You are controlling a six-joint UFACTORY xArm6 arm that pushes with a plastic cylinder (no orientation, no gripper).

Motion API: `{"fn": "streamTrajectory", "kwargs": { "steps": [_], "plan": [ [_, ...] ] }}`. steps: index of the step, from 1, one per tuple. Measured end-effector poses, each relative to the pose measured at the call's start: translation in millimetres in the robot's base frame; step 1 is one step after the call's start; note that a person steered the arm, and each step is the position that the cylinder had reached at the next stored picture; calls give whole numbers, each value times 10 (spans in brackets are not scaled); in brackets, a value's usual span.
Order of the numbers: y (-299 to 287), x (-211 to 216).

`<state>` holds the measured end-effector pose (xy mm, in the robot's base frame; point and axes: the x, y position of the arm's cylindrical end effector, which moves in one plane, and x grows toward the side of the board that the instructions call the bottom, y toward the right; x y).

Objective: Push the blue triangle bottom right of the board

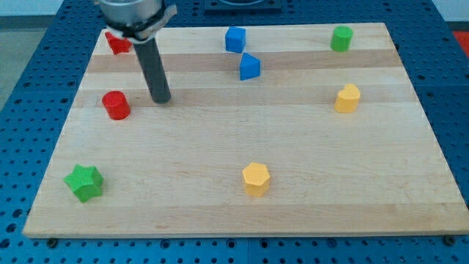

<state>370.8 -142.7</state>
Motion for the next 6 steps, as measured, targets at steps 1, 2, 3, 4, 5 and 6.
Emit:
{"fn": "streamTrajectory", "kwargs": {
  "steps": [1,2,3,4,5,6],
  "plan": [
    [68,-432],
    [228,-717],
    [922,-720],
    [1843,-715],
    [2306,-468],
    [2325,112]
  ]
}}
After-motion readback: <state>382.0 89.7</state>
